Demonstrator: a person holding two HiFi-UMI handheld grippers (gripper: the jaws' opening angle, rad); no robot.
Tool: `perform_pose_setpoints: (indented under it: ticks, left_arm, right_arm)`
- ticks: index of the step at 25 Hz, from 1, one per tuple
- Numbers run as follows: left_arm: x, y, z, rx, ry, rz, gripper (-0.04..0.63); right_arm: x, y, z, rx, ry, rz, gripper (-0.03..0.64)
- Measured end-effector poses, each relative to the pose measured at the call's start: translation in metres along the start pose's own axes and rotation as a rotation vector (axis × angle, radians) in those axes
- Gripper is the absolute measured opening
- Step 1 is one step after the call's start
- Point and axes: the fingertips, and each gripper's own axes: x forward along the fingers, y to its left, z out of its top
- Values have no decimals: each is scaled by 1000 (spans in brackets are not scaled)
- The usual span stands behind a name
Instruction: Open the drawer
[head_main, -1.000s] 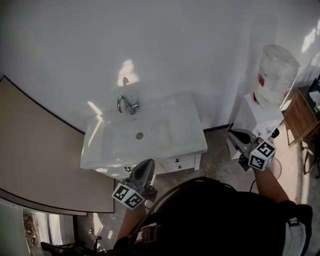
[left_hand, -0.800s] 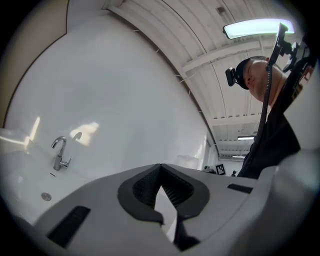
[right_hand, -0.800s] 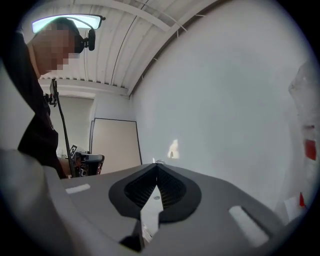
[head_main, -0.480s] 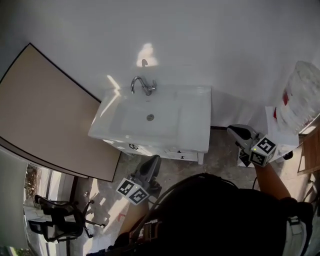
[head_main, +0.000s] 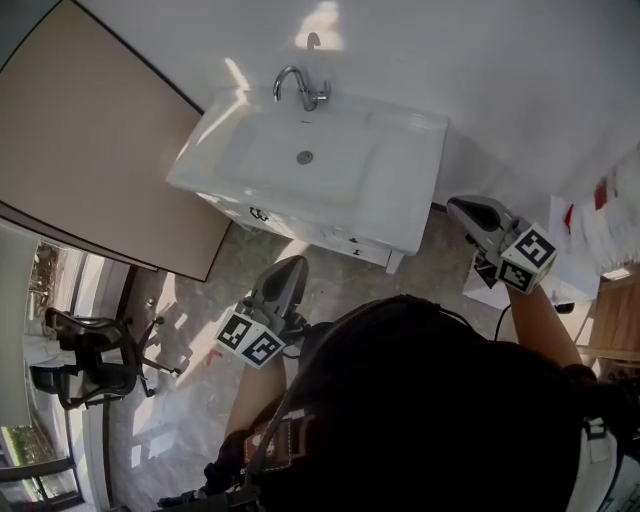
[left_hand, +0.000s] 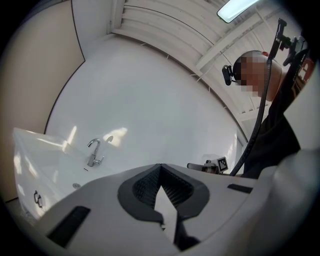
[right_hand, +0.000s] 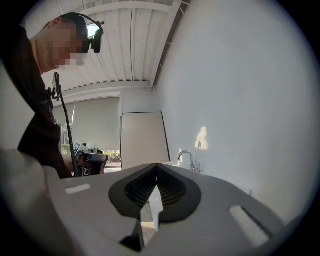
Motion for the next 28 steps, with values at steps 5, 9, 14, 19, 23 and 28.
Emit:
perform_pose_setpoints:
  ticks: [5, 9, 14, 19, 23, 28]
  left_arm:
    - [-14, 33, -10, -40, 11, 34, 0]
    - [-15, 76, -13, -78, 21, 26, 0]
    - [8, 131, -9, -123, 59, -45, 0]
    - [42, 156, 3, -118, 94, -164, 0]
    - [53, 181, -1, -144, 125, -189, 0]
    - [58, 187, -14, -170, 143, -183, 0]
  right_arm:
    - [39, 3, -12, 19, 36, 22, -2]
    - [79, 8, -17, 25, 71, 17, -2]
    - [123, 8, 2, -7, 75, -28, -2]
    - [140, -3, 7, 4, 93, -123, -2]
    - [153, -3, 0, 13, 122, -156, -2]
    - [157, -4, -8, 41, 136, -142, -2]
